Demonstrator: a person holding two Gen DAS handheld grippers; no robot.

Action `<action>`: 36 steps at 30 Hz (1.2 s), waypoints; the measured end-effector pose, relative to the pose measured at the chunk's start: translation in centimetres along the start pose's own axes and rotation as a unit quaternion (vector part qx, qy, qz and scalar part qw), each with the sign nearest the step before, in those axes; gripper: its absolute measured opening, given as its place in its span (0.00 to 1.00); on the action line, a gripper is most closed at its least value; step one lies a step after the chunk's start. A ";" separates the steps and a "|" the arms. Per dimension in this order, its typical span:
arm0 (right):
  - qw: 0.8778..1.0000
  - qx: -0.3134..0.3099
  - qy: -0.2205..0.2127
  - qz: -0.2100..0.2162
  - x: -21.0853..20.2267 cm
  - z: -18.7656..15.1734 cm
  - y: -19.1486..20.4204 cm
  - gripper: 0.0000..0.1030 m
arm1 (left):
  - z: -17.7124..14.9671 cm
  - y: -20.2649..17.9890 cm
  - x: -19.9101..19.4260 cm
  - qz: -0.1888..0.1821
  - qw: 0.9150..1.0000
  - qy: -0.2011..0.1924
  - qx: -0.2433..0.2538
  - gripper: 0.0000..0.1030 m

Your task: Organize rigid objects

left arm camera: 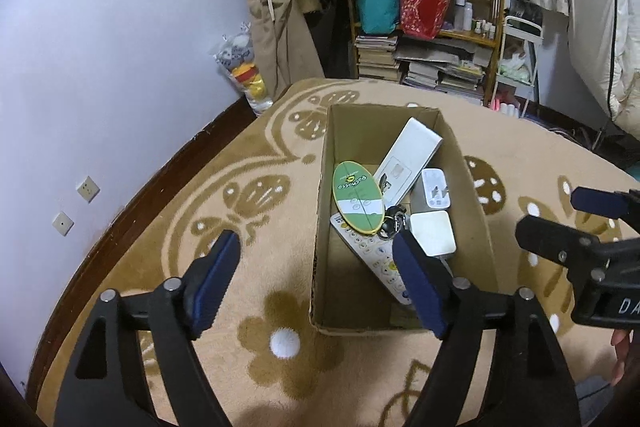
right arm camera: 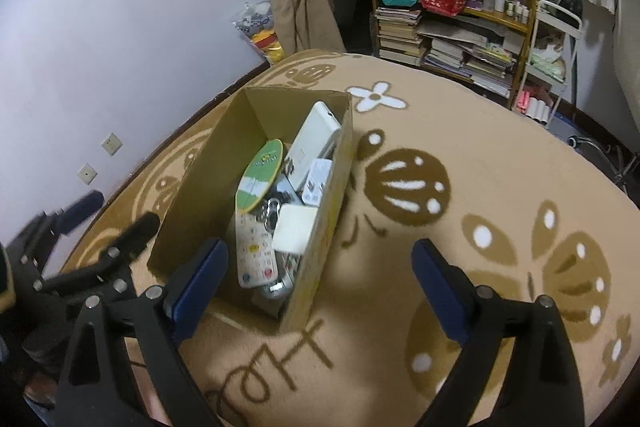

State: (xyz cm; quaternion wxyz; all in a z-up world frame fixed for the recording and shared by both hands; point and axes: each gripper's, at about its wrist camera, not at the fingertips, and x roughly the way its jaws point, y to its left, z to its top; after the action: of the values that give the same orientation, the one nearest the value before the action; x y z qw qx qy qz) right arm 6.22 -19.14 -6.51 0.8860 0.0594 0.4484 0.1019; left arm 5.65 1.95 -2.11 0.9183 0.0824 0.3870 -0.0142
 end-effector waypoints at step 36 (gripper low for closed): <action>0.983 0.037 -0.175 -0.032 -12.5 -8.3 -0.2 1.00 | -4.8 -0.5 -10.5 0.005 0.992 -0.125 0.015 0.98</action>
State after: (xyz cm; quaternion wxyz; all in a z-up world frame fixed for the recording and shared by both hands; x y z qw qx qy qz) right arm -7.63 -22.19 -1.65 0.9508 0.0943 0.2916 0.0453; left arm -5.17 1.85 1.97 0.9581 0.0955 0.2688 -0.0256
